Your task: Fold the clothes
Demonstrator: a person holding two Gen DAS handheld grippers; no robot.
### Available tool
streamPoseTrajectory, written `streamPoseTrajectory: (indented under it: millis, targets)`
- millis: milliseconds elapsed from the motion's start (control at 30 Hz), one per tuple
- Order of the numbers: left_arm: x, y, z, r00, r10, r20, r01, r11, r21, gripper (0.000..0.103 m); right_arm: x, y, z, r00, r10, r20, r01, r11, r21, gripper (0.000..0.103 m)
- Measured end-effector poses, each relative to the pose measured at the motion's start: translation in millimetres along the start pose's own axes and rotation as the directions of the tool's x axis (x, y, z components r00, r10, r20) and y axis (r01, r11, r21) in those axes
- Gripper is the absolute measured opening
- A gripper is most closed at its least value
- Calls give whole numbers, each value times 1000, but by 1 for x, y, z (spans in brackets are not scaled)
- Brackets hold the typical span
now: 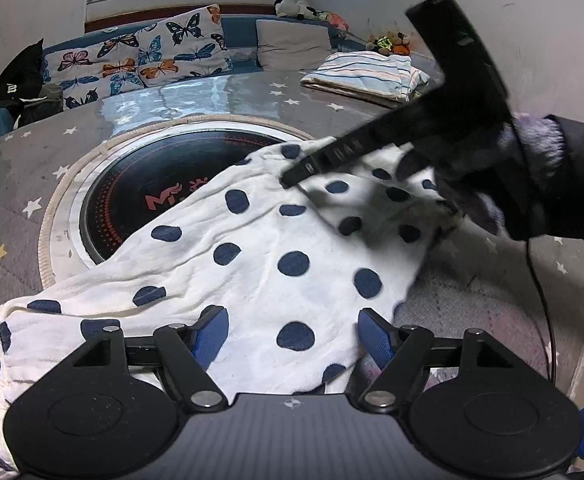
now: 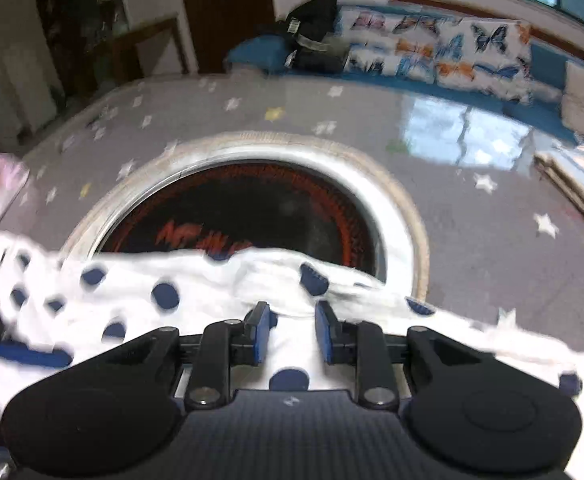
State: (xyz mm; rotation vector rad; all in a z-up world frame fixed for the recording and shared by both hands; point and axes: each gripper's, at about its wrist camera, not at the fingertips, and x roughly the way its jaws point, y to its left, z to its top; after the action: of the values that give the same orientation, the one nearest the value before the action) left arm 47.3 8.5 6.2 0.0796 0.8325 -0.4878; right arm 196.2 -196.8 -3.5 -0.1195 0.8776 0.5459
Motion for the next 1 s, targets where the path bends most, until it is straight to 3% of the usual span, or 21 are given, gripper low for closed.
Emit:
streamPoseTrajectory:
  millis: [133, 267, 433, 767, 1000]
  targets:
    - [0, 0, -1, 1000, 3, 0, -3, 1000, 2, 76, -10, -4, 6, 999, -8, 35, 7, 999, 54, 25]
    - [-1, -2, -2, 1000, 8, 3, -8, 1000, 1, 77, -22, 15, 0, 999, 26, 27, -25, 999, -25, 31]
    - [-1, -4, -4, 1000, 18, 6, -19, 999, 26, 78, -8, 39, -3, 1000, 25, 2, -25, 995, -101, 33]
    - [-2, -6, -12, 999, 23, 25, -25, 996, 83, 78, 11, 27, 6, 1000, 10, 28, -11, 1000, 27, 35]
    - [-6, 5, -4, 1000, 14, 25, -14, 999, 29, 78, -12, 7, 1, 1000, -8, 19, 8, 1000, 21, 37]
